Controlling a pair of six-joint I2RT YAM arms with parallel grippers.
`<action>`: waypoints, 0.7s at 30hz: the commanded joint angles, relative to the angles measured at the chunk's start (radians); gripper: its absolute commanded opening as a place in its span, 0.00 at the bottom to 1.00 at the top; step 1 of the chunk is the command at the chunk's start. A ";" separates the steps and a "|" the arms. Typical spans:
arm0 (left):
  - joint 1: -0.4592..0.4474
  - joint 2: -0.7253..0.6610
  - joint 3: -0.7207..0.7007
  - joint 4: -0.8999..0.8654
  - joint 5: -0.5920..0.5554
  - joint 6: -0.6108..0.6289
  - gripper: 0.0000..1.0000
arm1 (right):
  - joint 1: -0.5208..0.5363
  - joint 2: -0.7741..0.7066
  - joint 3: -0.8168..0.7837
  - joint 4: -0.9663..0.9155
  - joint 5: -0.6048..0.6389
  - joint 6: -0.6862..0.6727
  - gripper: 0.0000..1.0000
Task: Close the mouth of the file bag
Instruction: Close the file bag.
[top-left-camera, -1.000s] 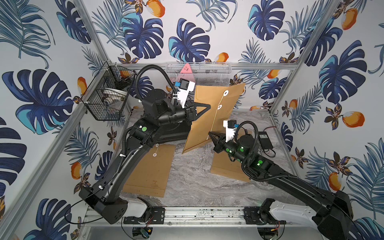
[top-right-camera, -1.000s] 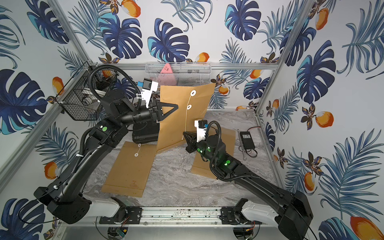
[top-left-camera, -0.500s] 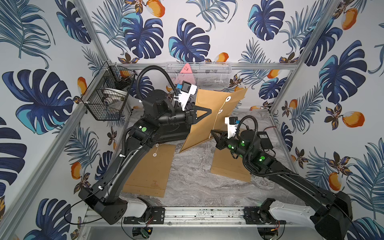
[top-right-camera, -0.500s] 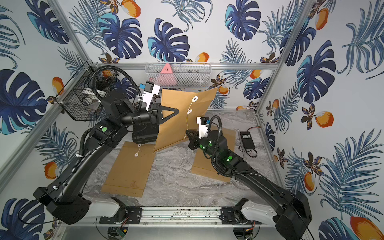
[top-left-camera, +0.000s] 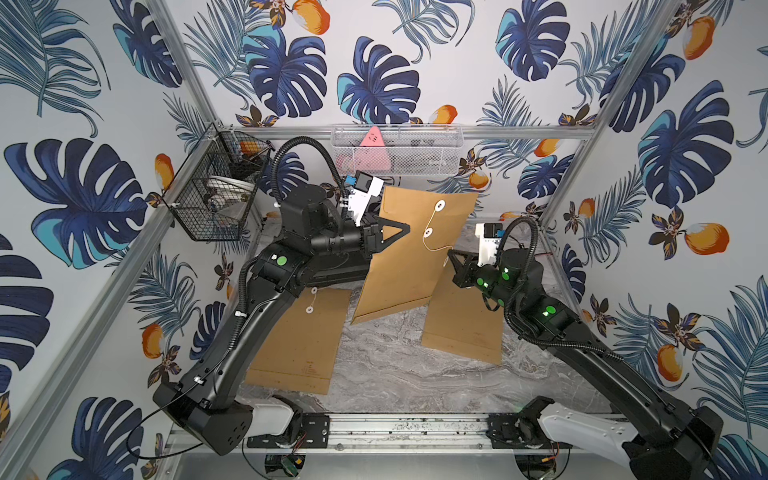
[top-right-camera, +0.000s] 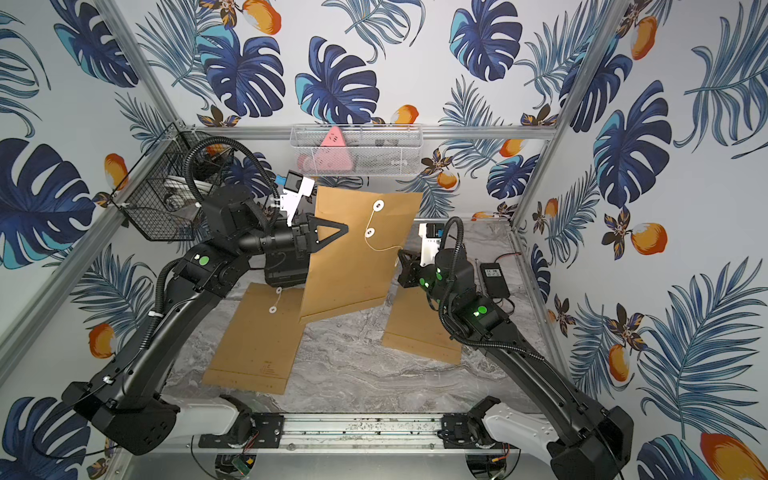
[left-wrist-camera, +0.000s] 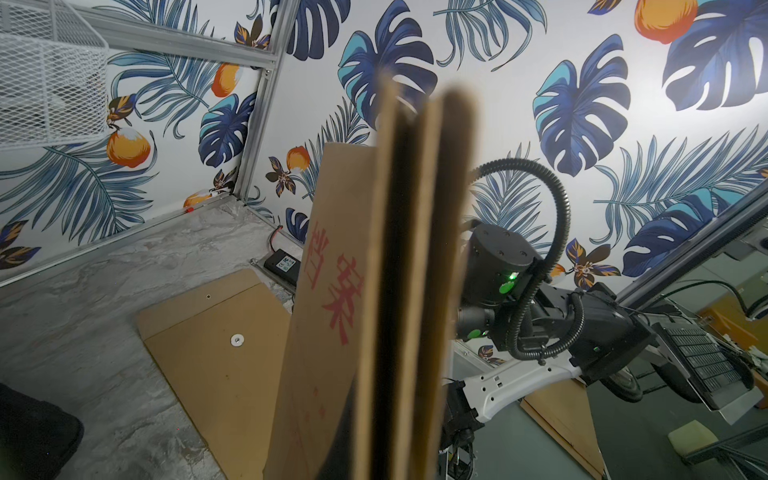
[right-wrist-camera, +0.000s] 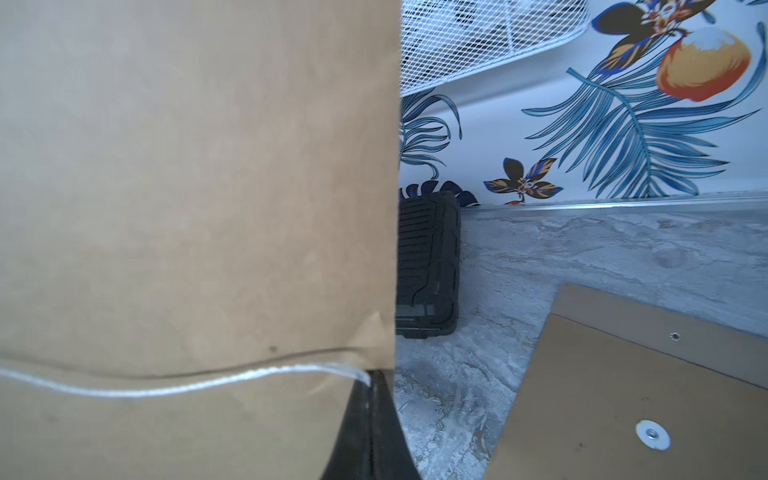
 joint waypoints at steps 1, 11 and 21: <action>0.010 -0.018 -0.015 0.011 0.015 0.028 0.00 | -0.005 0.000 0.033 -0.061 0.054 -0.040 0.00; 0.022 -0.035 -0.058 0.041 0.035 0.004 0.00 | -0.045 0.002 0.068 -0.118 0.112 -0.055 0.00; 0.024 -0.020 -0.097 0.030 -0.011 -0.006 0.00 | -0.050 -0.008 0.120 -0.153 0.094 -0.072 0.00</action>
